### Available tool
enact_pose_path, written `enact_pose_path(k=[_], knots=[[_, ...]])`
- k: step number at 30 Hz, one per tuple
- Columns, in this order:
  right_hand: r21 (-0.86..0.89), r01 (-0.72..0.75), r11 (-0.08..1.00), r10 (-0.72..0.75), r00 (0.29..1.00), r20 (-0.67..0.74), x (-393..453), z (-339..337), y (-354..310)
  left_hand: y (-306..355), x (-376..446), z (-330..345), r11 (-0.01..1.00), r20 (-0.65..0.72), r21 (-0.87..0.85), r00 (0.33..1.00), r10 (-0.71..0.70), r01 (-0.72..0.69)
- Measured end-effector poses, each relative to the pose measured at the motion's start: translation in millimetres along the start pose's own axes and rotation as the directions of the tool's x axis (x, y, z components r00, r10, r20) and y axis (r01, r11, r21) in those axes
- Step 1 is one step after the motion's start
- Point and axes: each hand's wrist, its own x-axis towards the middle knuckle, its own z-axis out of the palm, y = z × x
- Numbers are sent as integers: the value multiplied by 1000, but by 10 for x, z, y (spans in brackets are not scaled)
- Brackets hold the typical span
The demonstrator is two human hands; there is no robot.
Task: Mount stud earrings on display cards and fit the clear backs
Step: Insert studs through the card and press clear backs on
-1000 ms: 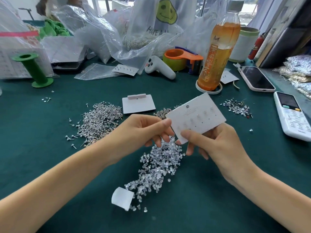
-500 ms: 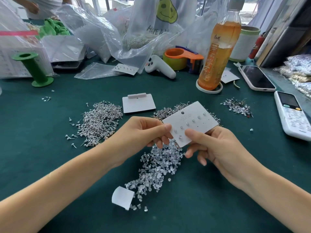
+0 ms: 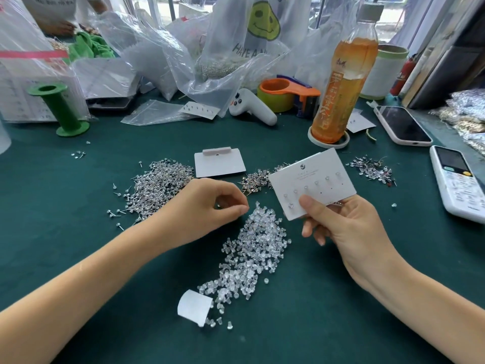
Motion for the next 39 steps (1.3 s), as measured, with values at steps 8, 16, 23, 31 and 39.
enact_pose_path(k=[8, 16, 23, 31, 39], knots=[[-9, 8, 1000, -8, 1000, -9, -6, -6, 22, 28, -30, -102, 997, 130, 11, 988, 78, -80], [10, 6, 1000, -6, 1000, -9, -9, -14, 42, 68, -40, -110, 997, 149, 37, 987, 59, -65], [16, -1, 1000, 1, 1000, 1, 6, -18, 56, 55, -54, -143, 994, 201, 81, 978, 54, -72], [-21, 57, 998, -57, 998, 6, -32, -6, 34, 28, -47, -120, 994, 170, 93, 985, 42, -58], [-445, 823, 352, -622, 561, 546, -89, -110, 65, 153, -16, -150, 934, 62, -341, 994, -88, 104]])
